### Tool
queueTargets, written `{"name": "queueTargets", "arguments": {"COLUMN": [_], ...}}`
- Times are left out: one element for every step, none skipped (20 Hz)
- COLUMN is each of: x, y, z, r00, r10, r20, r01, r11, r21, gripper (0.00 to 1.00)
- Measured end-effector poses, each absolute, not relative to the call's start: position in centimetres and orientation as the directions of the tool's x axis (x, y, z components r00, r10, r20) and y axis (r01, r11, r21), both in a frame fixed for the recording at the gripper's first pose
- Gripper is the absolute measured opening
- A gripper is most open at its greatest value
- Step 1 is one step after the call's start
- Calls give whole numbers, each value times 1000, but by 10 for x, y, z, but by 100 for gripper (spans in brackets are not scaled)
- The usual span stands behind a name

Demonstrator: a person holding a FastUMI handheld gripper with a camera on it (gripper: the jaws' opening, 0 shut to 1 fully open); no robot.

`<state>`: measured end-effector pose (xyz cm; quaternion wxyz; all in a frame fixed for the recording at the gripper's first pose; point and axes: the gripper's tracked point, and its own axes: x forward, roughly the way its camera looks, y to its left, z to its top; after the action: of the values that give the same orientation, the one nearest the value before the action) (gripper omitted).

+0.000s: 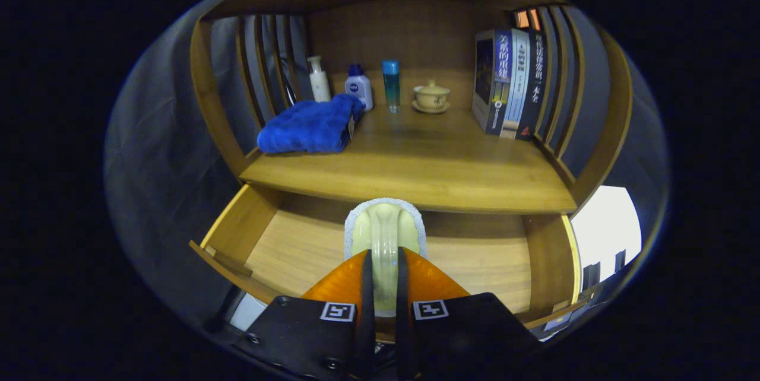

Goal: Pull open the drawer, take out the items inside it, and place them on the countertop above the cabinet.

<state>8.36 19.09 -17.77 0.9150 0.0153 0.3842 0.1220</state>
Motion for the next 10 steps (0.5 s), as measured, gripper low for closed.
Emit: {"name": "queueTargets", "arguments": {"x": [84,89,97,107,117,128,141,154,167,182], "y": [192,194,192,190,189,191,193,195,195,196], "z": [-166,-152,-143,-132,-123,-114,-107,-104,-103,-103], "r00": [696,721,740,758,771,782,791,796,797,798], "r10": [245,256,258,253,247,247,245,241,234,225], "r20": [-675,-644,-622,-601,-587,-572,-560,-555,-556,-560], "r01": [-214,-215,-219,-220,-219,-219,-218,-217,-211,-200], "r11": [968,966,966,967,968,969,969,970,972,974], "r21": [132,145,140,130,121,118,116,111,107,106], "gripper": [22,22,22,22,22,22,22,22,22,22]}}
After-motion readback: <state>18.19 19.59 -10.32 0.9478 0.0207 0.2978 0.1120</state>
